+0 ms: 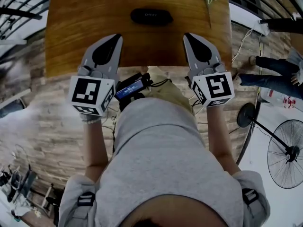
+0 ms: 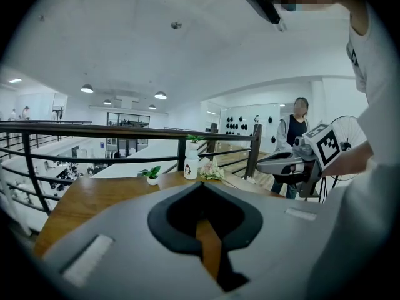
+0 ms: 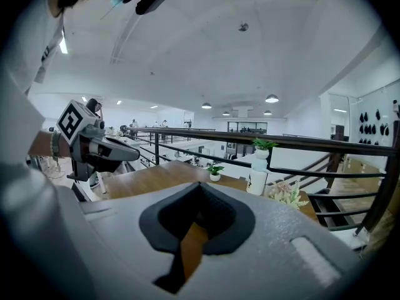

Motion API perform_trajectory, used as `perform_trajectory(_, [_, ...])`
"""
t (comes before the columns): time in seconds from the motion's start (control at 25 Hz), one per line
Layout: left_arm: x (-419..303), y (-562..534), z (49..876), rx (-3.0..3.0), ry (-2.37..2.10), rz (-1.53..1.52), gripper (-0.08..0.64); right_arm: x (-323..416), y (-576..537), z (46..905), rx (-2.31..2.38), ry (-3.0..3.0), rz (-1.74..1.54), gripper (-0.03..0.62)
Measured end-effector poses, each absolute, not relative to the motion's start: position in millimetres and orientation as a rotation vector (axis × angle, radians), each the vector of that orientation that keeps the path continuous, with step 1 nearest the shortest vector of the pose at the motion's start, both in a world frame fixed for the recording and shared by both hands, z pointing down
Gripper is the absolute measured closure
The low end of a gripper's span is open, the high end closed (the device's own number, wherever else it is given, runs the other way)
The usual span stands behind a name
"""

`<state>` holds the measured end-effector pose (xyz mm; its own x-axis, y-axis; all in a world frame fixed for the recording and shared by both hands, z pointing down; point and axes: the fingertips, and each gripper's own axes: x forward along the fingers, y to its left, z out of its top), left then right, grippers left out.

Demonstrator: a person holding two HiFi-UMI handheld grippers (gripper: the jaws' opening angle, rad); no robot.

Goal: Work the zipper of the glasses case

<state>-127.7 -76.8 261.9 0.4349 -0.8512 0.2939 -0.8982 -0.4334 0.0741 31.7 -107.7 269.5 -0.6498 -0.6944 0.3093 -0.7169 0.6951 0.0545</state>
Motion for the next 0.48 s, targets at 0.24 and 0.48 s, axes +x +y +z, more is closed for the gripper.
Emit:
perform_trajectory(0.24, [-126.5,-78.0,262.8,2.474,-1.525,0.319,0.546,27.6,-107.0,270.0,1.110,-2.603,0.105,0.591])
perform_trajectory(0.48, [-127.4,-78.9,263.7,2.475,-1.522,0.310,0.546,23.9,-106.4,271.2,1.102,-2.597,0.093,0.591])
